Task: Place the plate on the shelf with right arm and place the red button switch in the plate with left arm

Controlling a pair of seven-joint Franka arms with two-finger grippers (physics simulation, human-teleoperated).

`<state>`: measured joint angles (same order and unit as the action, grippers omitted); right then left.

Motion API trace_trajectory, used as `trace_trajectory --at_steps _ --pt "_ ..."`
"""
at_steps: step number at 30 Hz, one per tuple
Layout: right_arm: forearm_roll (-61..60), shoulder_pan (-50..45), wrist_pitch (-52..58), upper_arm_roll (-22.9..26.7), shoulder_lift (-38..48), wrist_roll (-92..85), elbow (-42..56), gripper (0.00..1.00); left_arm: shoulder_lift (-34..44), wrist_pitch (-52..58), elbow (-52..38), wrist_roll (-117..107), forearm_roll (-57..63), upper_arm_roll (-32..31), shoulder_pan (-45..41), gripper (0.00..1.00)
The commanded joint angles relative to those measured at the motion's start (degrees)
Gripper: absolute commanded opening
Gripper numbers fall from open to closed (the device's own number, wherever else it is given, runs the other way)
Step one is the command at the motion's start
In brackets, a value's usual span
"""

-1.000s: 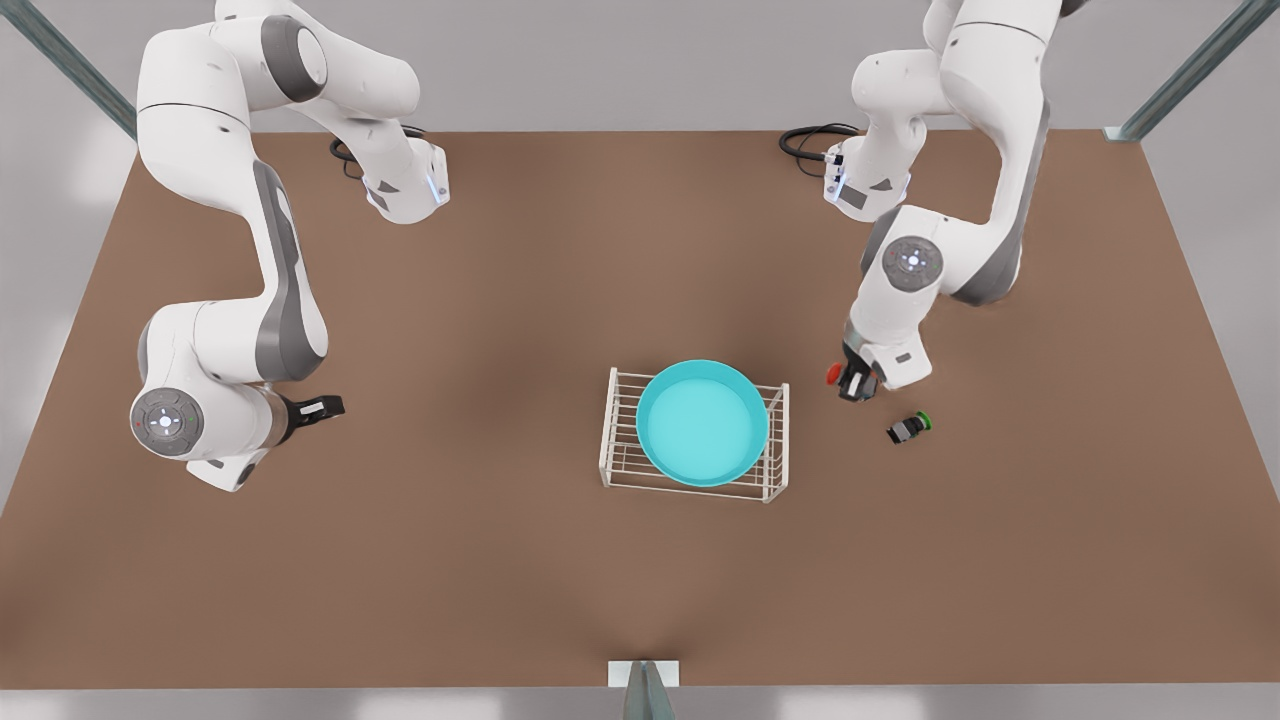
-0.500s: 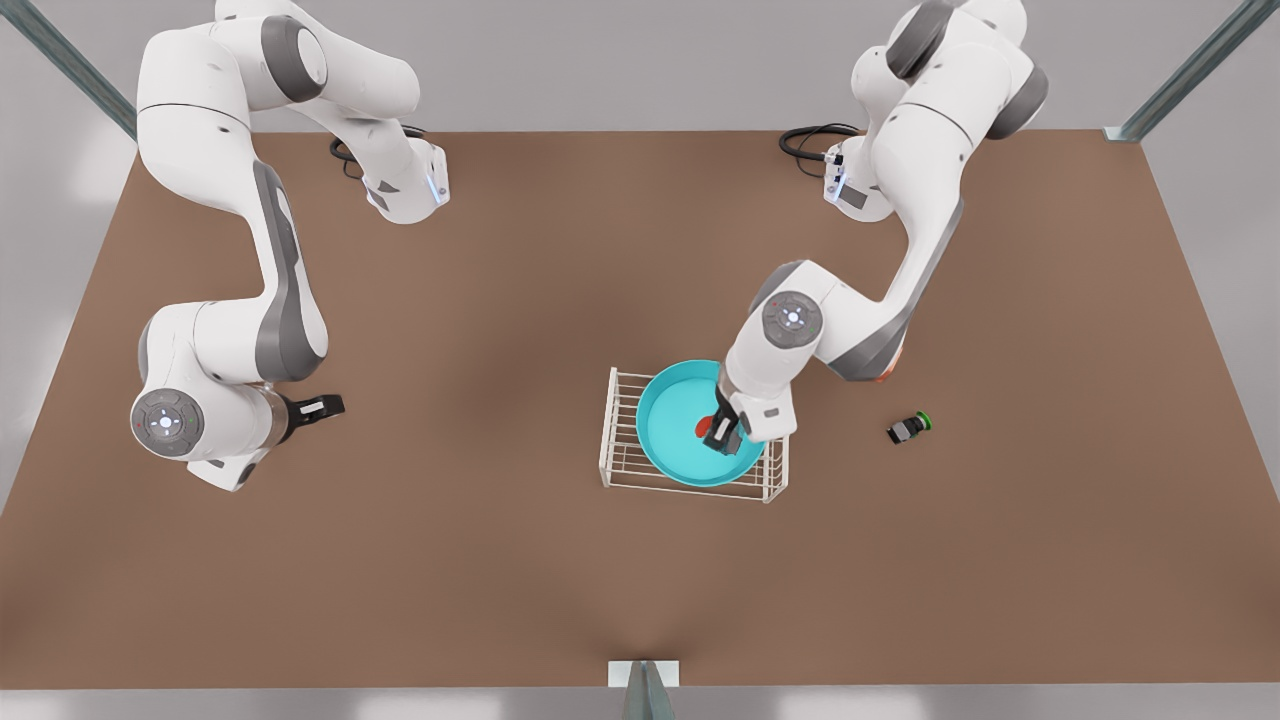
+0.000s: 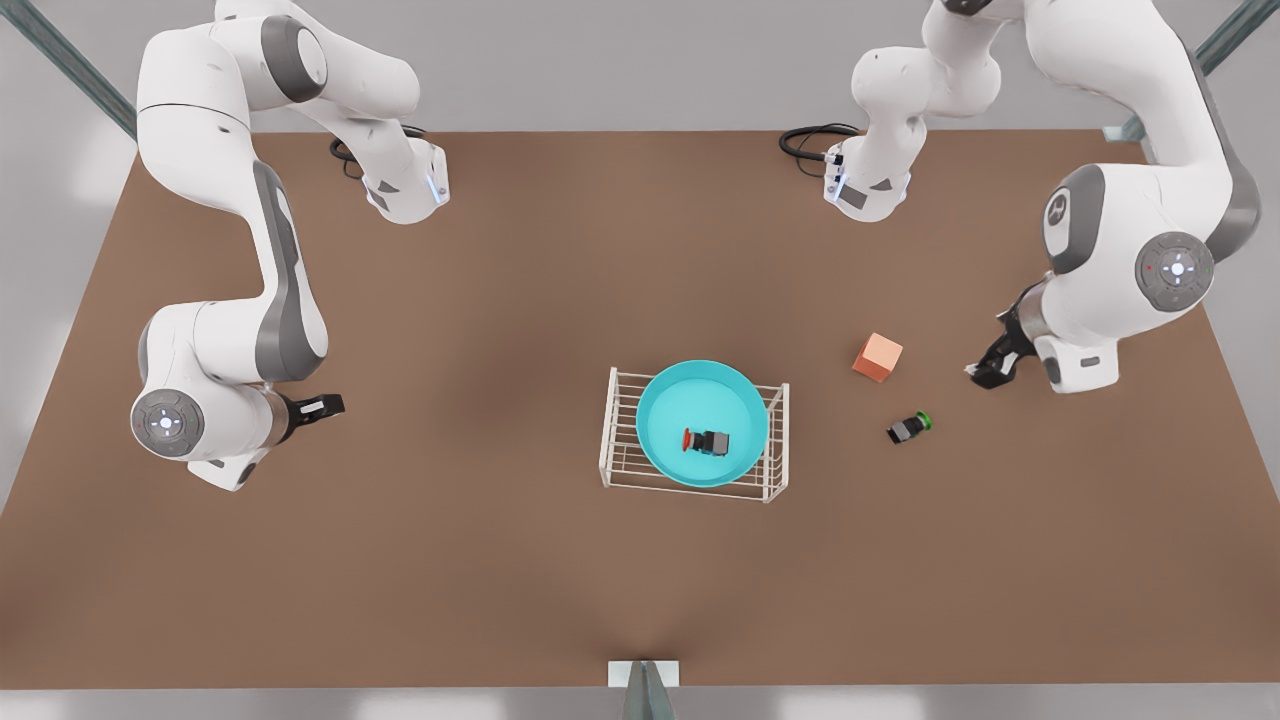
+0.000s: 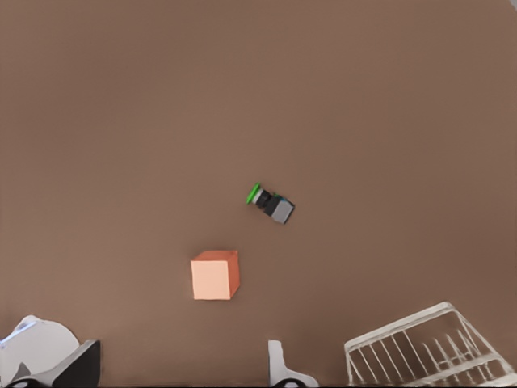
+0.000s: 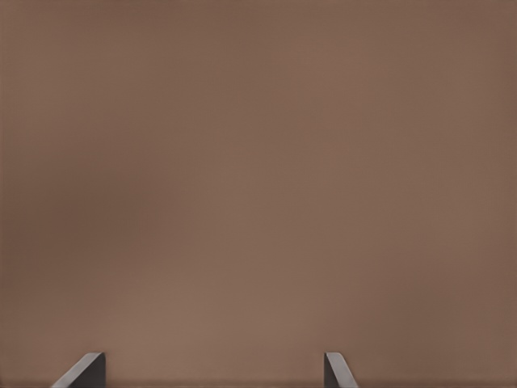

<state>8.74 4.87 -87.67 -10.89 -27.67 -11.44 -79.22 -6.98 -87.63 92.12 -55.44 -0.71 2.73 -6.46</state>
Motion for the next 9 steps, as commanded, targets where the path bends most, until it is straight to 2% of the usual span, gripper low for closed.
trace_trajectory --at_steps 1,2,9 --pt "0.0 0.0 0.0 0.0 0.1 0.0 0.0 1.0 0.9 -5.2 1.4 59.7 -3.4 -0.4 -2.4 1.0" --pt "0.0 0.0 0.0 0.0 0.1 0.0 0.0 1.0 -0.4 -6.3 0.4 59.7 -0.2 -0.6 -2.8 1.0" --pt "0.1 0.0 0.0 0.1 -0.5 0.0 0.1 1.0 -2.9 -6.2 -2.7 59.3 -2.8 -0.5 -2.3 1.0"
